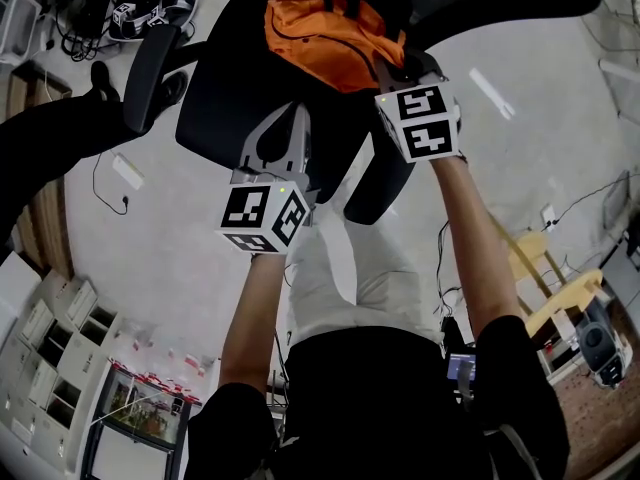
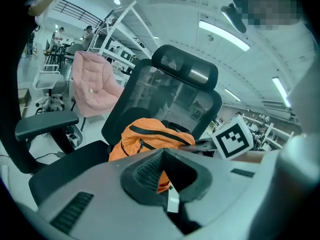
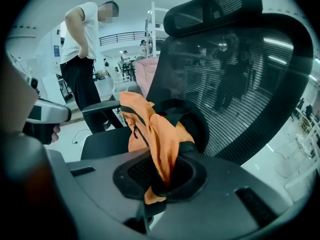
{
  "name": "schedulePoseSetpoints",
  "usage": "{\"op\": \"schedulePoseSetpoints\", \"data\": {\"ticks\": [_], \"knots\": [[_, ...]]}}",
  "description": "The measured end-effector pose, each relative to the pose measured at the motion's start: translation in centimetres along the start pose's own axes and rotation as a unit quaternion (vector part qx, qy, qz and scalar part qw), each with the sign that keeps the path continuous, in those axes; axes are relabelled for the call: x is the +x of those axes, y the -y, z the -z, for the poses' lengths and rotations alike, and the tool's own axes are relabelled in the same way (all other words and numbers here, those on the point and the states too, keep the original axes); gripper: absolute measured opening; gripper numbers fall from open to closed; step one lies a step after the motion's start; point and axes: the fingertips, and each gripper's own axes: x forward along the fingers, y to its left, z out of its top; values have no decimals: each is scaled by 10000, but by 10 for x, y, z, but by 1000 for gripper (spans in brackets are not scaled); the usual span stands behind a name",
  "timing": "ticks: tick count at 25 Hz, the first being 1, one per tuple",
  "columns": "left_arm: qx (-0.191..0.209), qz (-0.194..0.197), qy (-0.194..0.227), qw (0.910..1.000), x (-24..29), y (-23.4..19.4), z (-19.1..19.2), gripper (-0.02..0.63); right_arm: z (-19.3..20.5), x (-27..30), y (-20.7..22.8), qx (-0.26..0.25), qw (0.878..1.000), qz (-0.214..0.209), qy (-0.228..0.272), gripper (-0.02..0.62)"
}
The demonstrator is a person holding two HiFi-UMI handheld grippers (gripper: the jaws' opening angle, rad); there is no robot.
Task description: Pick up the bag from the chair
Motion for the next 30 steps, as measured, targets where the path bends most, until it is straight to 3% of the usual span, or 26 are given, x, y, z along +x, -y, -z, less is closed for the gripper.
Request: {"op": "schedulePoseSetpoints", "data": {"ticks": [18,25,30], "knots": [[175,20,207,9996,-32,0,-29,6,-34,-33,-30,92,9990,-42,434,12],[607,44,262,9978,-44,9,-46,6,-55,-54,-42,108,9981,-50,602,11],[586,75,406,9974,-60,12,-64,6,-72,-74,-54,111,9974,-34,710,11]]}}
